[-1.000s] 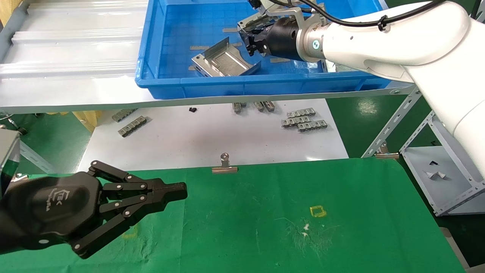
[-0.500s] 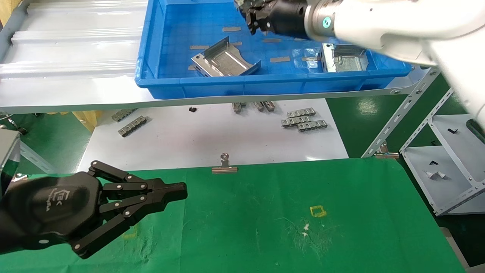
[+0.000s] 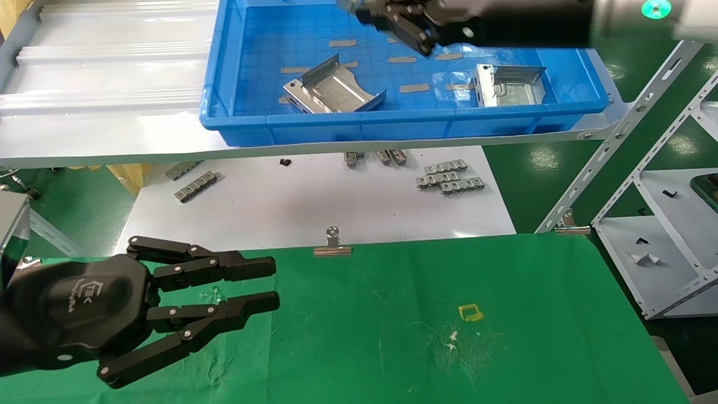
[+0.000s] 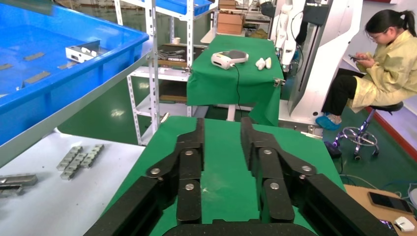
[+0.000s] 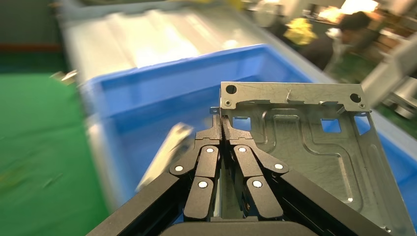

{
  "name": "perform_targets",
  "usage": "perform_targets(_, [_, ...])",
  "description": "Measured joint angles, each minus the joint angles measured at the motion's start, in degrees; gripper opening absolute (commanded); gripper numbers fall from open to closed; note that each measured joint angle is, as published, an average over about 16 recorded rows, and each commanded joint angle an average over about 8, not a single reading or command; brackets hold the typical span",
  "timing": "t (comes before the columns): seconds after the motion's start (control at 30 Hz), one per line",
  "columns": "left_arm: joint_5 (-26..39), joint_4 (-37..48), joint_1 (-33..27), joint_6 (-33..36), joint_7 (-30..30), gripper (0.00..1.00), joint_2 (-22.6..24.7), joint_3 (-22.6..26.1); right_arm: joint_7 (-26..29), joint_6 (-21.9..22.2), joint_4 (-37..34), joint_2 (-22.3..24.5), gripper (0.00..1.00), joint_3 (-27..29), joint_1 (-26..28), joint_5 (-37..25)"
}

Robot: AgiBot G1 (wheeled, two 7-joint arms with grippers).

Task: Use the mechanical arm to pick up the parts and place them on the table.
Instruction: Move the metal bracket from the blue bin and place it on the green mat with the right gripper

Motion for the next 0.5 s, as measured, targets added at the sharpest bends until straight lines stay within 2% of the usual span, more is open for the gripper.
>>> perform_targets(0.13, [0.0, 0.0, 0.0, 0.0, 0.0, 1.0, 0.0, 0.0, -4.0, -9.7, 1.7, 4.6, 0.0, 0.5, -0.5, 2.0])
perform_targets(0.27, [0.0, 0.0, 0.0, 0.0, 0.0, 1.0, 0.0, 0.0, -6.8, -17.0, 4.7, 8.9, 0.0, -0.4, -1.7, 3.7])
perform_targets(0.37, [0.0, 0.0, 0.0, 0.0, 0.0, 1.0, 0.0, 0.0, -8.7, -20.9, 7.8, 12.2, 0.0, -2.0, -3.3, 5.0])
perform_targets(0.5, [0.0, 0.0, 0.0, 0.0, 0.0, 1.0, 0.0, 0.0, -11.3, -23.5, 11.6, 15.9, 0.0, -5.2, -5.6, 5.8])
